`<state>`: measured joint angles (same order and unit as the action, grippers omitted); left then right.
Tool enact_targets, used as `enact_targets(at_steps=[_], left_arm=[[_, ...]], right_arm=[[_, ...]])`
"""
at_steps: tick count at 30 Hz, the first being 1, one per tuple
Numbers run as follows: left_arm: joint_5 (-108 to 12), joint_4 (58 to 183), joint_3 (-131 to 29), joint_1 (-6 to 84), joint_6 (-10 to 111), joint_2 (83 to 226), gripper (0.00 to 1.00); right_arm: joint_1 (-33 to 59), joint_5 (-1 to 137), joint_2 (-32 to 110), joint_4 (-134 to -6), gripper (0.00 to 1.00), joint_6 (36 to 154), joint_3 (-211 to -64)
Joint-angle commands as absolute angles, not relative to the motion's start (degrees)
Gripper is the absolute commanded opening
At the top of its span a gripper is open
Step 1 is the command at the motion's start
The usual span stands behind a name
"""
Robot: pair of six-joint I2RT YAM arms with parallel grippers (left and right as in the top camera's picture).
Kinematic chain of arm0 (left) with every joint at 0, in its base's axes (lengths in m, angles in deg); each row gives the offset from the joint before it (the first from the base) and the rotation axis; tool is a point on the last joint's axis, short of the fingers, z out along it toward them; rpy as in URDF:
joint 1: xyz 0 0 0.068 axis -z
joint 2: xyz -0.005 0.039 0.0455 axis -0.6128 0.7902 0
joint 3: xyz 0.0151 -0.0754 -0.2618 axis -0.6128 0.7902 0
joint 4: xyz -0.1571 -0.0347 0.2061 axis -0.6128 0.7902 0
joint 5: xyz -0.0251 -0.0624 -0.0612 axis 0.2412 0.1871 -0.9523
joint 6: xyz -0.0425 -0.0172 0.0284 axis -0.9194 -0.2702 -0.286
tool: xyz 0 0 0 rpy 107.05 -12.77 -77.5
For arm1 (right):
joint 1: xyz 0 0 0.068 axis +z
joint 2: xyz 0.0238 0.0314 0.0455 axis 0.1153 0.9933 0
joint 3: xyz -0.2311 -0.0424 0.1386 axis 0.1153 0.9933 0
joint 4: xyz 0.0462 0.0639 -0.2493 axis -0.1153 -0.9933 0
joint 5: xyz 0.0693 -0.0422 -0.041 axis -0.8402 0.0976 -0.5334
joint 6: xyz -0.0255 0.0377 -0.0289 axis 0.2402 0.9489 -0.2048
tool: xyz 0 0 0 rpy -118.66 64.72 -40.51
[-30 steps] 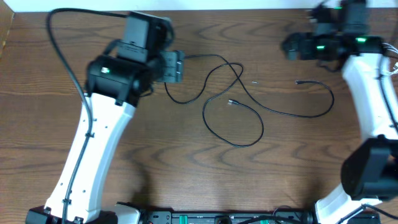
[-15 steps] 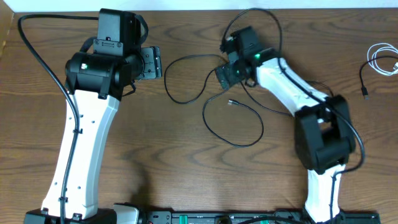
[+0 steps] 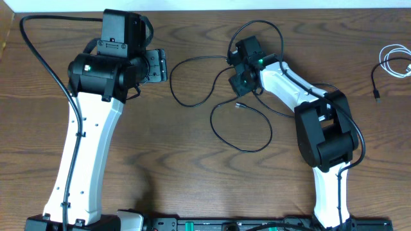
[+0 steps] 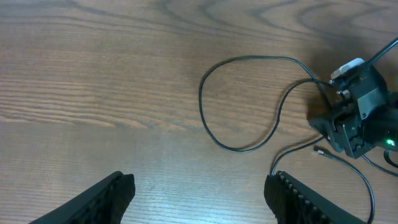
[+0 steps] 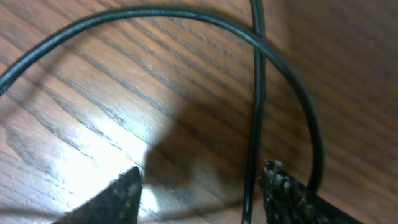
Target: Untangle cables
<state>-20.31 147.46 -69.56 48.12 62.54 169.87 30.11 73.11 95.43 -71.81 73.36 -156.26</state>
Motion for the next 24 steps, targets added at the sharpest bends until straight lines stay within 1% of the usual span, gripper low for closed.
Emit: enact_targets(at_steps=[1, 5, 7, 8, 9, 10, 11, 16, 24], left_arm=[[-20.03, 147.63, -68.99, 47.94, 61.79, 170.31, 0.73], [-20.03, 147.63, -68.92, 47.94, 61.79, 170.31, 0.74], [-20.03, 147.63, -68.92, 47.94, 61.79, 170.31, 0.73], [-20.03, 147.65, -68.92, 47.94, 61.79, 170.31, 0.74], [-20.03, 147.72, -68.92, 47.94, 61.79, 170.31, 0.74], [-20.03, 147.81, -68.92, 47.94, 61.79, 170.31, 0.73], [-20.03, 147.83, -68.92, 47.94, 61.79, 170.31, 0.73], [-20.05, 148.07, -68.92, 47.94, 61.79, 170.31, 0.74], [-20.03, 148.02, -68.92, 47.94, 61.79, 170.31, 0.73]], right_arm=[[30.20, 75.58, 97.20, -72.79, 0.55, 72.96, -156.28], [30.26, 76.06, 98.47, -72.84, 0.55, 72.96, -156.28], [30.37, 76.06, 99.00, -73.27, 0.51, 72.96, -156.28], [30.52, 76.06, 99.19, -73.84, 0.37, 72.96, -156.28], [30.63, 76.06, 99.19, -74.10, 0.20, 72.96, -156.28], [30.74, 76.06, 99.19, -74.30, 0.09, 72.96, -156.28], [30.79, 76.06, 99.19, -74.43, 0.02, 72.96, -156.28], [30.89, 72.13, 98.95, -76.53, 0.01, 73.44, -156.76], [27.11, 49.14, 93.18, -89.23, 0.01, 71.76, -168.78]])
